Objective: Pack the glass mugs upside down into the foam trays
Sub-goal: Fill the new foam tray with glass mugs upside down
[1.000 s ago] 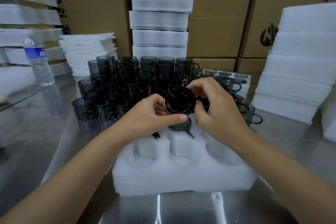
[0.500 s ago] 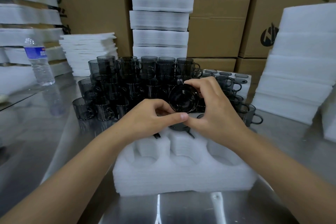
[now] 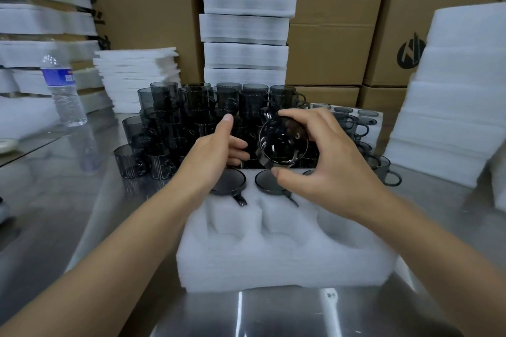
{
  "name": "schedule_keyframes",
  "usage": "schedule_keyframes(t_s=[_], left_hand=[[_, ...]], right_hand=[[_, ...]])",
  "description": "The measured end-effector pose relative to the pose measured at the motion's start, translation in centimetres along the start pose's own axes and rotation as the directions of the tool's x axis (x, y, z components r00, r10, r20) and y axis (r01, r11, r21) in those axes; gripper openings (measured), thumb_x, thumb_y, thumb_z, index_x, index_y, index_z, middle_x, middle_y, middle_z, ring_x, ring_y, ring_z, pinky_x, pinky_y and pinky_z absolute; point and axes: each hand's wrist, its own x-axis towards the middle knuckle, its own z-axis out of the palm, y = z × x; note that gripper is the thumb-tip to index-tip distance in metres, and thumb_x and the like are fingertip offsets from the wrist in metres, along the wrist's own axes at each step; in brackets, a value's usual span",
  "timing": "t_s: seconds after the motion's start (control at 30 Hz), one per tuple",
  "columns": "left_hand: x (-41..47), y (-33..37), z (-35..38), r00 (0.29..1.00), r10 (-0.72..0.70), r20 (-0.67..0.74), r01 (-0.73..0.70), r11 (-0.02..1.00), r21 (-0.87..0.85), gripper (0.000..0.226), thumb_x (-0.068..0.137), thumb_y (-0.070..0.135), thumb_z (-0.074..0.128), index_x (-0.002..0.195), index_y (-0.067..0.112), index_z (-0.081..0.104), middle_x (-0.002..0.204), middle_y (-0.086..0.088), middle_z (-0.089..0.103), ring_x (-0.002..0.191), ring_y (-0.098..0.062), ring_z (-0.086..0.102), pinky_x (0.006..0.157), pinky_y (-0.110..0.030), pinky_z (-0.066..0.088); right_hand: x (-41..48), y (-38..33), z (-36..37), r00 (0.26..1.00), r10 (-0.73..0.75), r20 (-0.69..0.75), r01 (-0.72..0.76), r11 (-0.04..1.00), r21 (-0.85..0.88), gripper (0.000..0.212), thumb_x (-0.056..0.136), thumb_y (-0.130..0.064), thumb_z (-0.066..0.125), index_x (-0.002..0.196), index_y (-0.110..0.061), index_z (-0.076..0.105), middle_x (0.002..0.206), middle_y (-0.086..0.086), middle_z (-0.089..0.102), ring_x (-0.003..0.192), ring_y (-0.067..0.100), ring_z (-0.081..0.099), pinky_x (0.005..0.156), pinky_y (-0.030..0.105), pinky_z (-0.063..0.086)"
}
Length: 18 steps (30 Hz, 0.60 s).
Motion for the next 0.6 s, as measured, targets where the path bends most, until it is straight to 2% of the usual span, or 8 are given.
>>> schedule_keyframes(t_s=[0.07,0.17,0.27,0.33,0.43,0.53,0.6], left_hand=[[0.1,0.4,-0.3,0.997,-0.054,0.046,0.056,0.997,-0.058,0.061,0.098,0.055,0.027,0.077,0.017,0.070,0.077,-0.003,0.075,0.067,-0.011,0.067,0.070,-0.029,0.044],[-0.1,0.8,-1.1,0.984,-0.121,0.128,0.137,0.983,-0.120,0.061,0.096,0.055,0.033,0.082,0.011,0.071,0.087,-0.014,0.074,0.084,-0.028,0.066,0.085,-0.039,0.049],[-0.4,1.0,-1.8,0.969,-0.132,0.209,0.151,0.985,-0.078,0.051,0.095,0.050,0.041,0.075,0.017,0.075,0.081,-0.008,0.074,0.085,-0.024,0.066,0.089,-0.037,0.047],[-0.5,1.2,-1.9,0.963,-0.145,0.228,0.157,0.987,-0.038,0.043,0.096,0.045,0.045,0.087,0.015,0.074,0.089,-0.010,0.074,0.090,-0.025,0.067,0.092,-0.038,0.047],[-0.6,1.3,-1.6,0.961,-0.128,0.244,0.126,0.992,0.022,0.035,0.096,0.035,0.049,0.105,0.007,0.070,0.098,-0.012,0.072,0.092,-0.023,0.066,0.090,-0.034,0.049],[-0.7,1.5,-1.8,0.958,-0.092,0.272,0.074,0.994,0.077,0.027,0.095,0.029,0.053,0.107,0.012,0.069,0.099,-0.005,0.073,0.090,-0.014,0.067,0.085,-0.024,0.047],[-0.7,1.7,-2.4,0.945,-0.082,0.317,0.057,0.995,0.086,0.024,0.094,0.031,0.053,0.107,0.017,0.069,0.097,0.001,0.074,0.091,-0.009,0.069,0.087,-0.022,0.047]], right_hand=[[-0.3,-1.3,0.0,0.997,0.053,0.057,-0.062,0.987,0.151,0.061,0.070,-0.029,0.078,0.122,-0.040,0.048,0.112,-0.021,0.048,0.105,-0.010,0.049,0.090,0.007,0.039],[-0.7,-2.7,0.2,0.973,0.105,0.206,-0.177,0.912,0.370,0.053,0.063,-0.034,0.078,0.111,-0.039,0.055,0.112,-0.014,0.059,0.102,-0.001,0.059,0.092,0.024,0.049],[-1.0,-3.1,0.4,0.933,0.075,0.353,-0.238,0.864,0.444,0.049,0.068,-0.025,0.079,0.111,-0.033,0.058,0.107,-0.016,0.066,0.098,0.001,0.064,0.087,0.024,0.052],[-1.2,-3.0,0.7,0.919,0.074,0.388,-0.254,0.863,0.436,0.050,0.071,-0.019,0.082,0.113,-0.030,0.057,0.107,-0.024,0.063,0.097,-0.003,0.062,0.084,0.018,0.049],[-1.6,-2.9,1.4,0.914,0.082,0.397,-0.232,0.908,0.348,0.058,0.068,-0.029,0.084,0.117,-0.035,0.055,0.115,-0.025,0.059,0.101,-0.003,0.060,0.089,0.020,0.049],[-1.9,-3.2,1.9,0.928,0.055,0.369,-0.165,0.947,0.275,0.064,0.066,-0.041,0.084,0.120,-0.039,0.051,0.116,-0.024,0.057,0.107,-0.005,0.055,0.093,0.019,0.045],[-2.0,-3.3,2.1,0.941,0.045,0.337,-0.132,0.962,0.241,0.065,0.064,-0.044,0.084,0.120,-0.039,0.051,0.117,-0.023,0.056,0.109,-0.007,0.052,0.094,0.015,0.042]])
